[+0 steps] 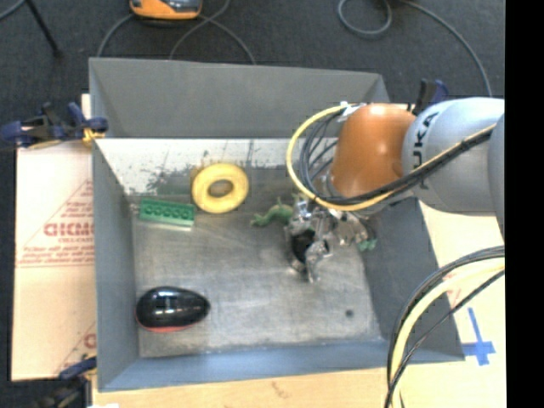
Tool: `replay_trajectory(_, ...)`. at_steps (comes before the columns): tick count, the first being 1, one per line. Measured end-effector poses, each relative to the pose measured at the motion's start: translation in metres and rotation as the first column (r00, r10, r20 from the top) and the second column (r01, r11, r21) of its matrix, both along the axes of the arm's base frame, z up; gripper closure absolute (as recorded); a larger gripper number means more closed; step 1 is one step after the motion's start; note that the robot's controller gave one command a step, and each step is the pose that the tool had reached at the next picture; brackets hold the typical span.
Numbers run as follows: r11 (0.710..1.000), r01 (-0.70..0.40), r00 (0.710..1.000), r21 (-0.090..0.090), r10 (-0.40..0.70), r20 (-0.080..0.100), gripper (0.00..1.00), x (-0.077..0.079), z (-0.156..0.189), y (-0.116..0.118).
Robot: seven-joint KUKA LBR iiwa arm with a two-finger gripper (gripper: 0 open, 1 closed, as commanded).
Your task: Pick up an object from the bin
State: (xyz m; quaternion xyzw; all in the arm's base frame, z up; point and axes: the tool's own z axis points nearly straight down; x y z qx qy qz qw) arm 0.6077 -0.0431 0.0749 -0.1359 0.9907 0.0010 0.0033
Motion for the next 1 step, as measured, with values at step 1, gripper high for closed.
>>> replay_trajectory(1,1.0,0.001,1.0,0.0,-0.001,0.0,1.0,0.0,0.0,0.0)
